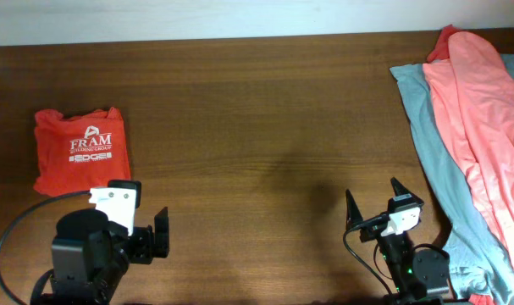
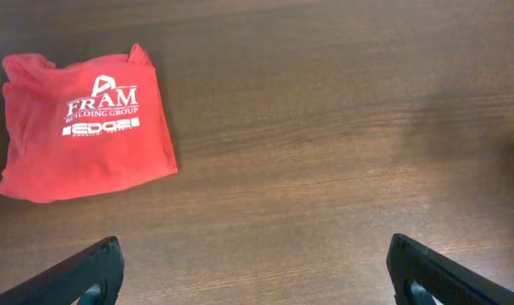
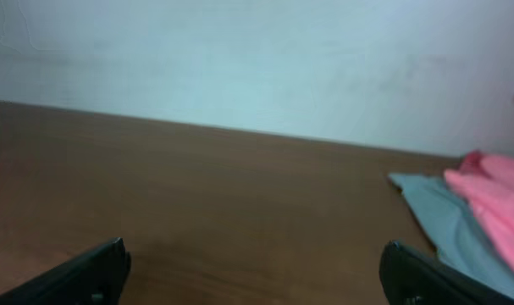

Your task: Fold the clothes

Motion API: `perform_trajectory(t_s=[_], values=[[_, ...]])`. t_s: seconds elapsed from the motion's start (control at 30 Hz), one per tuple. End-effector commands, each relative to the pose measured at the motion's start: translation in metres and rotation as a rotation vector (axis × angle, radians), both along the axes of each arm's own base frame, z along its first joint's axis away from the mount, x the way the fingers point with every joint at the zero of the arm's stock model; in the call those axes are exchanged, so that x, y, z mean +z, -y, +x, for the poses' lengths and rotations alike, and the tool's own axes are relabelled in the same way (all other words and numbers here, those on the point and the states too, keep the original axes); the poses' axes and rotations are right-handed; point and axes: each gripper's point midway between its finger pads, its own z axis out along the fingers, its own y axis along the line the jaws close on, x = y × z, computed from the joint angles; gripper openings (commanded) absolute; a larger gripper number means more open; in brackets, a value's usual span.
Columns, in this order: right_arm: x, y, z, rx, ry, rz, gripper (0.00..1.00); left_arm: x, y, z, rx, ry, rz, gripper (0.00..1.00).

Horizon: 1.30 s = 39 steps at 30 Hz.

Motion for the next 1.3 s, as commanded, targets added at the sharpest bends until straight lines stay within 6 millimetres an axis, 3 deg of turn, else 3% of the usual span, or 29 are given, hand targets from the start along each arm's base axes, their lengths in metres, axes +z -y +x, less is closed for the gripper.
perform_trajectory(t_s=[0.0,0.07,1.27], values=[[-0.0029,-0.0014,-0.0008,0.011,-0.005,-0.008,0.98,0.0005,-0.0019,-0.0001,0.000,0.006,0.015,0.99],[-0.0106,-0.0014,-0.0012,0.011,-0.037,-0.010,0.99,0.0004,-0.0019,0.0000,0.000,0.006,0.015,0.99],[-0.0106,-0.0015,-0.0010,0.011,-0.037,-0.010,0.99,-0.0018,-0.0046,-0.0055,0.005,0.026,0.024,0.99]])
